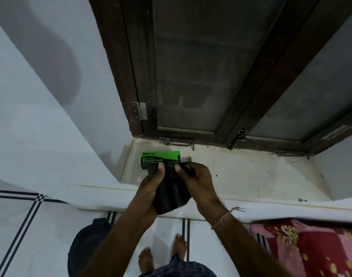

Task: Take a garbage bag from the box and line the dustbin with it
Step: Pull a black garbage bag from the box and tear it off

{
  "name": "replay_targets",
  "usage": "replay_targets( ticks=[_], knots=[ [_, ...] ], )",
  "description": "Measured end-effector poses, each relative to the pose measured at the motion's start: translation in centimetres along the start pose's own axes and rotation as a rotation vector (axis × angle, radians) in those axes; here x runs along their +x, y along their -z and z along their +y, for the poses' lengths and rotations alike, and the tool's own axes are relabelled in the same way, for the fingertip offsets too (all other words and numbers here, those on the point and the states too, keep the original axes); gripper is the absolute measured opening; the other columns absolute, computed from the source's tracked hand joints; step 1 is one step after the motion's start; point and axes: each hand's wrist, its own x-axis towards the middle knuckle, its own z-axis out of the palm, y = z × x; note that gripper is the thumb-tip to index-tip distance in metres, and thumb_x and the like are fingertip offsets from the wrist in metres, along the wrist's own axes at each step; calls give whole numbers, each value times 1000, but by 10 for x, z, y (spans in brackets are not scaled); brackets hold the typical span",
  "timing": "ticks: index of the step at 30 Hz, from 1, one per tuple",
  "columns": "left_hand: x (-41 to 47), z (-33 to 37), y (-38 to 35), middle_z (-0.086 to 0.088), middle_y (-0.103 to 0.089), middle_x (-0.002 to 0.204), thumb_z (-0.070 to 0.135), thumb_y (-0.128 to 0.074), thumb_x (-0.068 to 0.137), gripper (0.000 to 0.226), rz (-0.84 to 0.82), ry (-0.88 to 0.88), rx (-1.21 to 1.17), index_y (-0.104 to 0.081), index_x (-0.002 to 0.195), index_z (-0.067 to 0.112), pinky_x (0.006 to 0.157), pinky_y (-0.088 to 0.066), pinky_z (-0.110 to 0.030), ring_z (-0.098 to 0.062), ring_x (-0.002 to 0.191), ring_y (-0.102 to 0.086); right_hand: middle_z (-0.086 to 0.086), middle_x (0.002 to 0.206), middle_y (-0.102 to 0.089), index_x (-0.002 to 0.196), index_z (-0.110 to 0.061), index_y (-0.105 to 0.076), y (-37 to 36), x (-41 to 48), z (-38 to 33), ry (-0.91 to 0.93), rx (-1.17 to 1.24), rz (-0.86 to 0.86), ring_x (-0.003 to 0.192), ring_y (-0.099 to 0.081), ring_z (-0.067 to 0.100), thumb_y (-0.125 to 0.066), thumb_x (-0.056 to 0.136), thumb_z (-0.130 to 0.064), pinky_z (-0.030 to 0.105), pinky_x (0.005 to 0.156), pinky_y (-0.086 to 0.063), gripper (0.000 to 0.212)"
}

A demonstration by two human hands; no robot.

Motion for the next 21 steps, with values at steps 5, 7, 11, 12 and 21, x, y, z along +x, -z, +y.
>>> replay_targets(
  ticks=[5, 7, 11, 12, 21],
  knots=[
    [-7, 13, 9, -19, -68, 135, 34, -51, 105, 42, -21, 6, 51, -63, 137, 9, 100, -55, -47, -34, 122, -67, 15, 116, -77, 120, -7, -71, -5, -4, -7, -154, 207, 60, 111, -73, 31, -54, 107, -24, 53, 104, -55, 27],
    [-11, 16, 9, -20, -71, 130, 31, -54, 103, 40, -60, 26, 30, -65, 135, 9, 82, -61, -42, -33, 114, -71, 23, 117, -75, 119, 0, -68, -8, -5, -10, -157, 248, 92, 114, -70, 40, -48, 108, -11, 53, 104, -55, 25],
    [-22, 20, 13, -17, -71, 131, 32, -57, 100, 43, -89, 49, 22, -63, 138, 12, 95, -59, -46, -34, 120, -68, 18, 117, -77, 120, -4, -72, -12, -21, -21, -154, 340, -17, 115, -72, 34, -54, 107, -25, 43, 101, -58, 30],
    [-24, 21, 15, -17, -70, 132, 33, -58, 100, 44, -96, 49, 13, -63, 139, 12, 103, -53, -50, -35, 123, -67, 15, 115, -79, 119, -6, -74, -13, -25, -22, -125, 285, -78, 112, -74, 30, -61, 104, -28, 42, 101, -58, 30],
    [-36, 25, 33, -15, -72, 129, 40, -51, 104, 41, -139, 70, 76, -68, 133, 17, 90, -60, -43, -34, 120, -68, 11, 99, -74, 110, -3, -68, -23, -36, -9, -121, 179, 154, 84, -70, 26, -53, 107, -12, 24, 55, -58, 17]
  ],
)
